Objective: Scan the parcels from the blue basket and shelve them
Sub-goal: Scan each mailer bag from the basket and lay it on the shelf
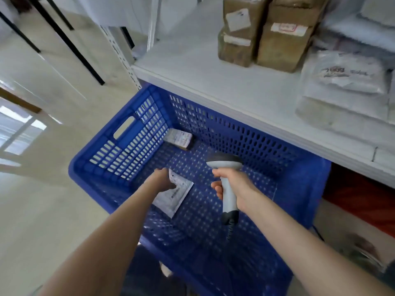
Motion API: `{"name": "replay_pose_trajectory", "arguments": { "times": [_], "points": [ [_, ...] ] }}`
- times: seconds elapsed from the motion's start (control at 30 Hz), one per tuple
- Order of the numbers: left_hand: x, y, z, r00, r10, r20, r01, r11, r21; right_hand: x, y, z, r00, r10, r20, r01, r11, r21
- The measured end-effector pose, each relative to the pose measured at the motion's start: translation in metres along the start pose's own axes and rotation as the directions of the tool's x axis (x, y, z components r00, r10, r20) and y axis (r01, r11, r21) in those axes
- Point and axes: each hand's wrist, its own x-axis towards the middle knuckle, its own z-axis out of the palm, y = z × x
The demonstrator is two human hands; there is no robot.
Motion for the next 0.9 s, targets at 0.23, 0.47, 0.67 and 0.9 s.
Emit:
{"name": "replay_pose_trajectory", "arguments": {
  "times": [0.23,0.47,0.67,0.9],
  "points": [
    [0.101,-0.027,0.070,0.968,-0.203,0.148,0.234,0.945,-0.229,0.080,0.046,0.016,0.989,0.086,-0.122,-0.077,0.994,0.074],
    [0.144,-0.038,0.108,0.932,-0.315,0.177,0.357,0.881,-0.311,0.103,0.065,-0.003,0.981,0.123,-0.149,-0.119,0.992,0.035],
    [0.114,0.005,0.096,0.990,-0.135,0.032,0.138,0.936,-0.323,0.083,0.052,-0.011,0.985,0.087,-0.150,-0.074,0.993,0.089],
    [0.045,0.038,0.012,0.997,0.074,0.025,-0.039,0.753,-0.656,0.004,0.010,-0.025,0.983,-0.076,-0.167,0.091,0.992,0.083]
  ]
}}
